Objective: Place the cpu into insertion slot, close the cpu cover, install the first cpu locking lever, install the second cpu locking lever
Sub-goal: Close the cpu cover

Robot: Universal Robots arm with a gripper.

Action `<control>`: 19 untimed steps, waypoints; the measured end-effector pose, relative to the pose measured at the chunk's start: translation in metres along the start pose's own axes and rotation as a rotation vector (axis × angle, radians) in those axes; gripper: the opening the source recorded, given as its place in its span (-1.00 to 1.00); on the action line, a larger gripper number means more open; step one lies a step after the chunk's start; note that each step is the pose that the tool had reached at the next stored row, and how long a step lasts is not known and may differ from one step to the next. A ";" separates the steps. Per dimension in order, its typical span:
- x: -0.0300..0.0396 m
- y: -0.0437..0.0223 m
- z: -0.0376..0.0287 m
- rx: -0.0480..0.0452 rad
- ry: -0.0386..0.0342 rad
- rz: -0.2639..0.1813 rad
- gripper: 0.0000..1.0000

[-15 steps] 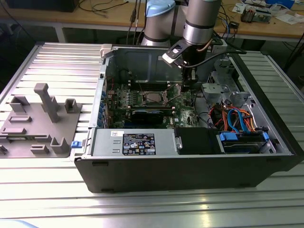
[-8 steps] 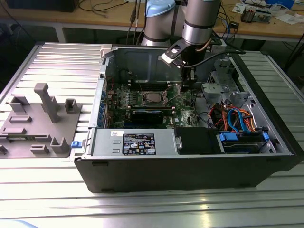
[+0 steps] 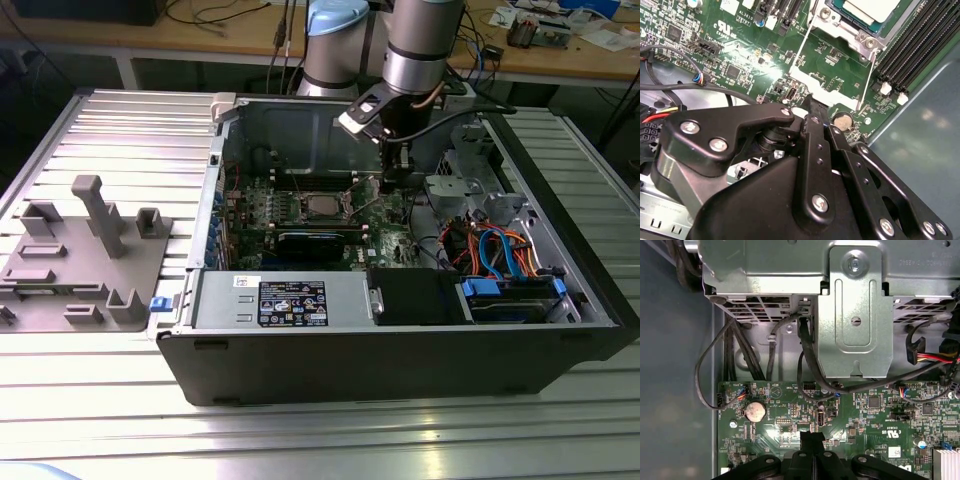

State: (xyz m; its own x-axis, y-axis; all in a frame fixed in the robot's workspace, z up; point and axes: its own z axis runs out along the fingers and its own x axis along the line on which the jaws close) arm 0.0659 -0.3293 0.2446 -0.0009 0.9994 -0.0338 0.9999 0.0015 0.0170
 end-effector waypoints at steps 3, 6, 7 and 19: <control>0.0000 -0.0022 0.0000 0.0000 0.0001 0.000 -0.79; 0.0000 -0.0046 -0.0001 0.0000 0.0001 0.000 -0.79; 0.0000 -0.0050 -0.0001 0.0000 0.0001 0.000 -0.79; 0.0000 -0.0075 -0.0001 -0.0001 0.0001 0.000 -0.79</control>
State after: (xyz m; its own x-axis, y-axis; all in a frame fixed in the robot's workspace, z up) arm 0.0584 -0.3293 0.2446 -0.0010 0.9994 -0.0338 0.9999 0.0015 0.0171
